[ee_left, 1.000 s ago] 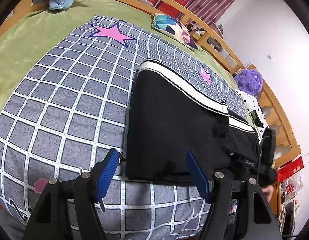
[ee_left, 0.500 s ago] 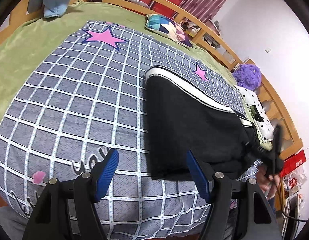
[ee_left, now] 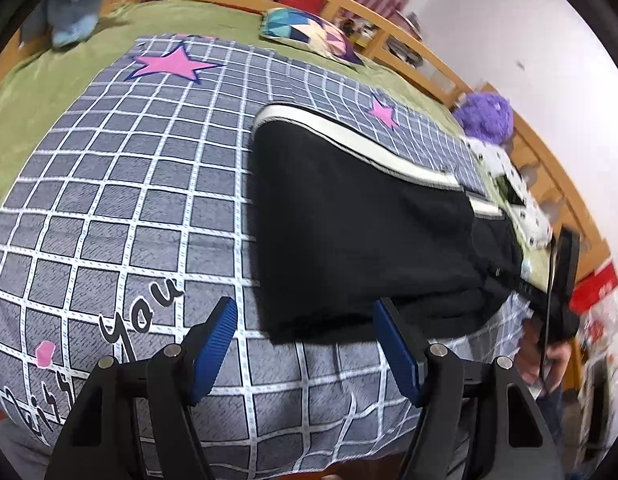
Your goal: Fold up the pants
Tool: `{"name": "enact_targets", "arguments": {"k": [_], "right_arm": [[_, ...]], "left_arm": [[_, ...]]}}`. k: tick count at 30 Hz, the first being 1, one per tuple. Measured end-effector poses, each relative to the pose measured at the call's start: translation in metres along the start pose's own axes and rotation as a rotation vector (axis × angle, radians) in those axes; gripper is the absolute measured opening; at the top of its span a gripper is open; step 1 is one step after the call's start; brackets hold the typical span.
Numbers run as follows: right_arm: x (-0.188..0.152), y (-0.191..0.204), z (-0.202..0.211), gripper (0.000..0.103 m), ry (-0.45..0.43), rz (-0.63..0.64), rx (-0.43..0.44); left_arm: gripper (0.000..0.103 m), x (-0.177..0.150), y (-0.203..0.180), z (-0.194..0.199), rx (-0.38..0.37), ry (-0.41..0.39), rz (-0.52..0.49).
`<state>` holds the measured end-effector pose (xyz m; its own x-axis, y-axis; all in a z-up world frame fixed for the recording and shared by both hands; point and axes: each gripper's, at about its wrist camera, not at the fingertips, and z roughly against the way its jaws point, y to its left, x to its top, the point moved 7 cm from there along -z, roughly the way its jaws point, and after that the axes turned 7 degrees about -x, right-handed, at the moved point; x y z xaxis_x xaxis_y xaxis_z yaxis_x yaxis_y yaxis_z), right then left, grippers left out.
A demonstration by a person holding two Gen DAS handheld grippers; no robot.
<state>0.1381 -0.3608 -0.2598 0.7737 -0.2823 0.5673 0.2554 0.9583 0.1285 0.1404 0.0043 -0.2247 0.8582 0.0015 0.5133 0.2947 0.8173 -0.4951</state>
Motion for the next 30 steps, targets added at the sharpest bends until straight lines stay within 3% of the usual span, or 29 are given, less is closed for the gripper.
{"name": "enact_targets", "arguments": {"k": [1, 5, 8, 11, 12, 14, 15, 18, 21, 24, 27, 30], "right_arm": [[0.0, -0.002, 0.004, 0.009, -0.005, 0.006, 0.014], [-0.003, -0.024, 0.034, 0.008, -0.035, -0.131, 0.241], [-0.022, -0.03, 0.019, 0.009, 0.038, -0.139, 0.223], [-0.032, -0.031, 0.009, 0.01, 0.05, -0.157, 0.202], [-0.031, -0.032, 0.01, 0.011, 0.046, -0.173, 0.208], [-0.026, -0.031, 0.009, 0.015, 0.047, -0.195, 0.21], [-0.025, -0.03, 0.008, 0.016, 0.046, -0.193, 0.204], [-0.023, -0.026, 0.0, 0.016, 0.052, -0.148, 0.157], [-0.025, -0.024, -0.002, 0.018, 0.06, -0.133, 0.164], [-0.028, -0.023, -0.001, 0.02, 0.066, -0.114, 0.149], [-0.024, -0.024, 0.008, 0.02, 0.073, -0.091, 0.155], [-0.016, -0.025, 0.024, 0.021, 0.034, -0.088, 0.173]], "left_arm": [[0.068, -0.003, -0.002, 0.0, 0.009, 0.004, -0.023], [0.068, -0.016, 0.001, -0.01, 0.104, 0.048, -0.087], [0.067, -0.015, 0.003, -0.017, 0.116, 0.026, -0.079], [0.065, -0.012, -0.001, -0.03, 0.137, 0.018, -0.096], [0.062, -0.01, -0.004, -0.036, 0.15, 0.015, -0.111], [0.039, -0.008, -0.008, -0.043, 0.169, 0.004, -0.128], [0.014, -0.006, -0.003, -0.042, 0.233, -0.012, -0.143], [0.01, -0.003, 0.011, -0.022, 0.25, -0.071, -0.155], [0.012, -0.011, 0.025, -0.019, 0.207, -0.044, -0.124], [0.015, -0.019, 0.022, -0.018, 0.232, -0.018, -0.147], [0.027, -0.024, 0.016, -0.003, 0.258, -0.012, -0.197], [0.037, -0.022, 0.014, 0.018, 0.218, -0.047, -0.188]]}}
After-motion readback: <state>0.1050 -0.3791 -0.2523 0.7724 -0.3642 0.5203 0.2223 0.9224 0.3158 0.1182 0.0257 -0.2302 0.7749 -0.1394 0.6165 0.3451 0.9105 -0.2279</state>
